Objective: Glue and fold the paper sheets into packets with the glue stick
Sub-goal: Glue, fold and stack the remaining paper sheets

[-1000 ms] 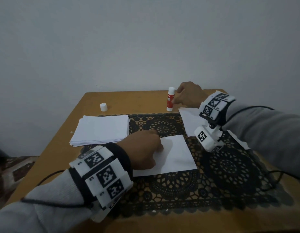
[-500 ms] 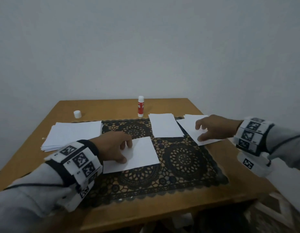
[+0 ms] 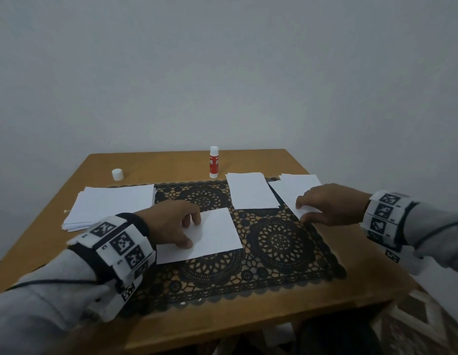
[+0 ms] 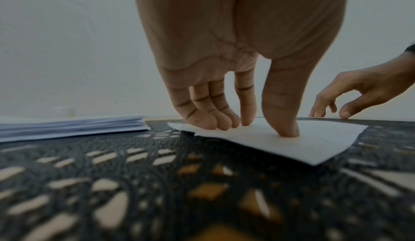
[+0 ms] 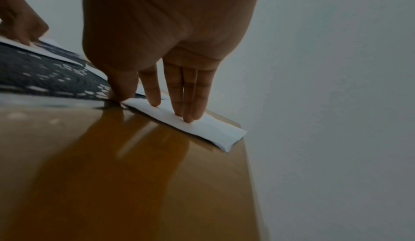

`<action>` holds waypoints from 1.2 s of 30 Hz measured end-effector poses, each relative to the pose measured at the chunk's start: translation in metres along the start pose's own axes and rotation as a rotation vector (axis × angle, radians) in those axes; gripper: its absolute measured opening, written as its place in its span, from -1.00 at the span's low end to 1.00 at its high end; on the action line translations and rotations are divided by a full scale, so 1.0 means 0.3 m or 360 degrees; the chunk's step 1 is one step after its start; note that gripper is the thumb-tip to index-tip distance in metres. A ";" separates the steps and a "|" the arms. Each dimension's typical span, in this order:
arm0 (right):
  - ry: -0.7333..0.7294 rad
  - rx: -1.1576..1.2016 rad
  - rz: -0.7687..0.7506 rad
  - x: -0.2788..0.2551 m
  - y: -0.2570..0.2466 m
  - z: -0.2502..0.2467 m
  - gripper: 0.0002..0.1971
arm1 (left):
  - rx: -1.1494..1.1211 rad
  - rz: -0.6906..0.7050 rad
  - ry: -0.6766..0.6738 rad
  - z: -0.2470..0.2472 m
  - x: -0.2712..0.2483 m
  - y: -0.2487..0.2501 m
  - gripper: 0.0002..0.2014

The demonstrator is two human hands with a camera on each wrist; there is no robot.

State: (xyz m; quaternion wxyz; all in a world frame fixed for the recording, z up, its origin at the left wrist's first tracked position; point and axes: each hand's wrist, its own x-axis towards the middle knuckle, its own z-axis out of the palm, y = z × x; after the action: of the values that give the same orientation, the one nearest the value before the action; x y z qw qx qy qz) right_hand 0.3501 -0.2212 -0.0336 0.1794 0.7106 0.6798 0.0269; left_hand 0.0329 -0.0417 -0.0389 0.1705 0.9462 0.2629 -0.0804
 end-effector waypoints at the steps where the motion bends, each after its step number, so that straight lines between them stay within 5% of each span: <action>1: 0.0019 0.0007 -0.0008 -0.001 0.001 0.004 -0.56 | 0.0000 -0.0001 0.0001 0.000 0.001 0.000 -0.58; 14: 0.0241 0.0182 0.0079 0.012 -0.009 0.046 -0.68 | -0.0012 -0.0010 -0.0021 -0.004 -0.002 0.003 -0.59; 20: 0.0016 0.0621 0.0384 0.029 -0.026 0.043 -0.15 | -0.0018 -0.0010 -0.0032 -0.005 -0.008 0.008 -0.58; 23: -0.0103 0.0654 0.0515 0.038 -0.031 0.046 -0.05 | -0.0016 -0.0011 -0.0027 -0.007 -0.007 0.008 -0.58; 31: -0.0117 0.0677 0.0590 0.043 -0.028 0.043 -0.20 | -0.0030 -0.0011 -0.0036 -0.004 -0.004 0.007 -0.59; 36: 0.0047 0.0620 0.0610 0.027 -0.043 0.023 -0.49 | -0.0036 -0.0004 -0.0020 -0.002 -0.001 0.003 -0.59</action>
State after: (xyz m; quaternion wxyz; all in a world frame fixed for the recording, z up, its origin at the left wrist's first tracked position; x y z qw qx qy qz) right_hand 0.3403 -0.2148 -0.0454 0.0211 0.8470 0.5277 -0.0604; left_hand 0.0331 -0.0424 -0.0381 0.1828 0.9434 0.2638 -0.0834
